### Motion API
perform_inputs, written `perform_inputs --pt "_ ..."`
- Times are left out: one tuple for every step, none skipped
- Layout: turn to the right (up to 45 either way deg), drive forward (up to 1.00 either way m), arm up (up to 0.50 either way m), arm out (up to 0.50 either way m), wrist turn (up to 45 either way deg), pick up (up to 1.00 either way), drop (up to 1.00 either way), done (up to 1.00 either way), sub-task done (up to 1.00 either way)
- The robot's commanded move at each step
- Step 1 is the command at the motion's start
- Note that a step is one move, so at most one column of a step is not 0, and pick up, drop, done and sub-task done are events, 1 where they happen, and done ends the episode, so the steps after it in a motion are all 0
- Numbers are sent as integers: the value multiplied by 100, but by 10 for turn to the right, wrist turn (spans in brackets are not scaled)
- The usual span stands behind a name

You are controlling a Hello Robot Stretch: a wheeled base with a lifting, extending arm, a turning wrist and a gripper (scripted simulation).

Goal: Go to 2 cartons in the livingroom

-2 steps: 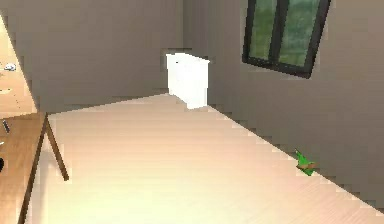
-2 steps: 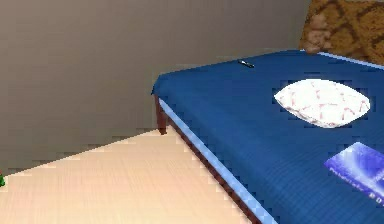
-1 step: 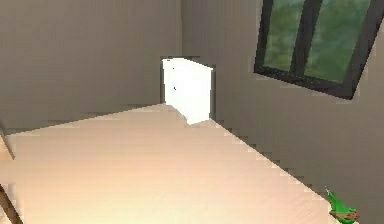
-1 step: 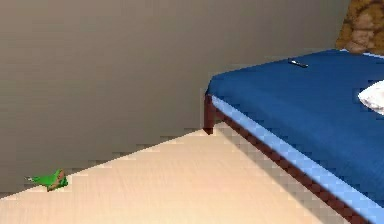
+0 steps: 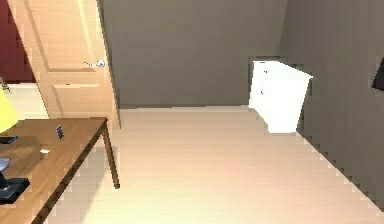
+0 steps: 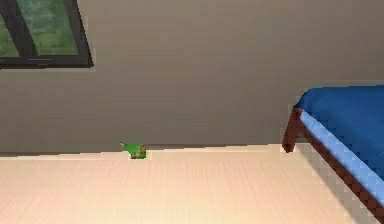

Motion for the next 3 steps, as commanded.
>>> perform_inputs --pt "-30 0 0 0 0 0 0 0 0" --pt "0 100 0 0 0 0 0 0 0" --pt "0 65 0 0 0 0 0 0 0"
